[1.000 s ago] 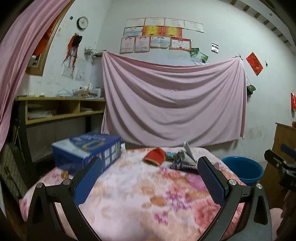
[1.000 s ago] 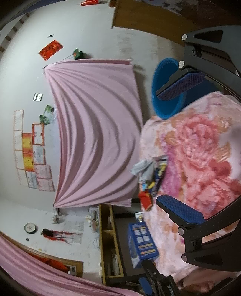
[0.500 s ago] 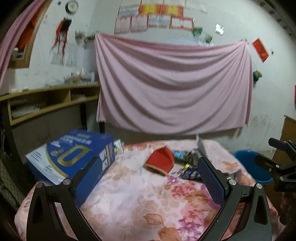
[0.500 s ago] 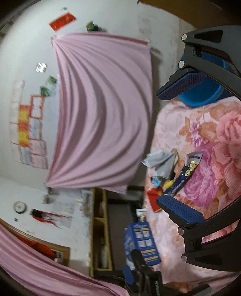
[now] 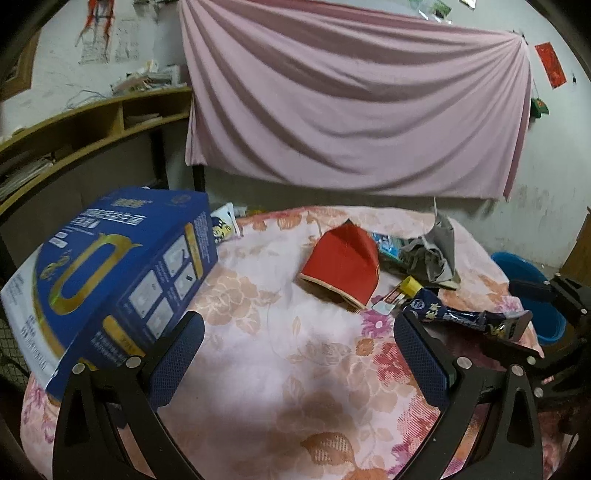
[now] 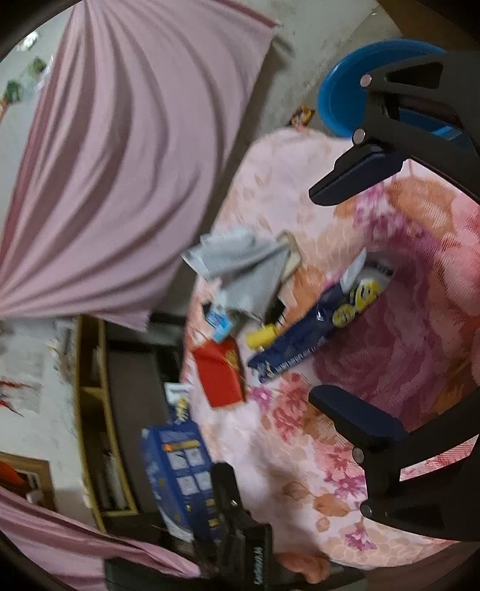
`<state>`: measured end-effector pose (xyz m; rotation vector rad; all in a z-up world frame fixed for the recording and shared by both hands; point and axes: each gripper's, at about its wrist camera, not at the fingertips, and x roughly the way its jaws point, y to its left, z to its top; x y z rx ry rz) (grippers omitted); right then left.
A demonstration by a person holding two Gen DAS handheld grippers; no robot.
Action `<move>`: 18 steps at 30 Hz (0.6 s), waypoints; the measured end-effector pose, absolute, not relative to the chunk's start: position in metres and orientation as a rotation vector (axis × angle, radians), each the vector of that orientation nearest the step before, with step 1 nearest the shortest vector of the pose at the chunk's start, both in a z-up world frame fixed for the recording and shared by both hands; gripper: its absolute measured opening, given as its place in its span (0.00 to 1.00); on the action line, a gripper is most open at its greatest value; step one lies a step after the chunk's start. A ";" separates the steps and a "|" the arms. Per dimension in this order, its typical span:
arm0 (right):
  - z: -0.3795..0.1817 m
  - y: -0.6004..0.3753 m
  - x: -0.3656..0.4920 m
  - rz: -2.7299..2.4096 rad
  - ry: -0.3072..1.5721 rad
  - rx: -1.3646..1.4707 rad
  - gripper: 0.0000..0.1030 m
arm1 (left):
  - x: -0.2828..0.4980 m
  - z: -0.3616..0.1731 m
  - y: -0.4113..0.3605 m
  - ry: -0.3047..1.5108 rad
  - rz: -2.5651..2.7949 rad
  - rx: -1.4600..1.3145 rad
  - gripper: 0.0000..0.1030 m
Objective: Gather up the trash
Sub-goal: 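Grasp the blue snack wrapper with the right gripper while the left gripper approaches the red packet, then grasp the red paper packet with the left gripper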
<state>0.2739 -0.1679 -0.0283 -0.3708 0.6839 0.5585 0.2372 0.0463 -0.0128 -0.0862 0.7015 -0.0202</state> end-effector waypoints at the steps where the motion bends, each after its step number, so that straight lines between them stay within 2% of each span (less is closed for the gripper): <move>1: -0.031 -0.166 0.278 0.567 0.702 -0.376 0.87 | 0.240 -0.013 0.045 0.711 -0.024 -0.084 0.97; 3: -0.036 -0.162 0.286 0.581 0.743 -0.376 0.76 | 0.247 -0.015 0.044 0.728 -0.030 -0.074 0.97; 7: -0.045 -0.161 0.304 0.618 0.830 -0.326 0.60 | 0.259 -0.018 0.042 0.759 -0.047 -0.058 0.97; 12: -0.053 -0.166 0.320 0.632 0.922 -0.250 0.32 | 0.274 -0.021 0.039 0.785 -0.077 -0.045 0.97; 18: -0.053 -0.190 0.325 0.646 0.941 -0.063 0.29 | 0.294 -0.027 0.034 0.813 -0.109 -0.011 0.97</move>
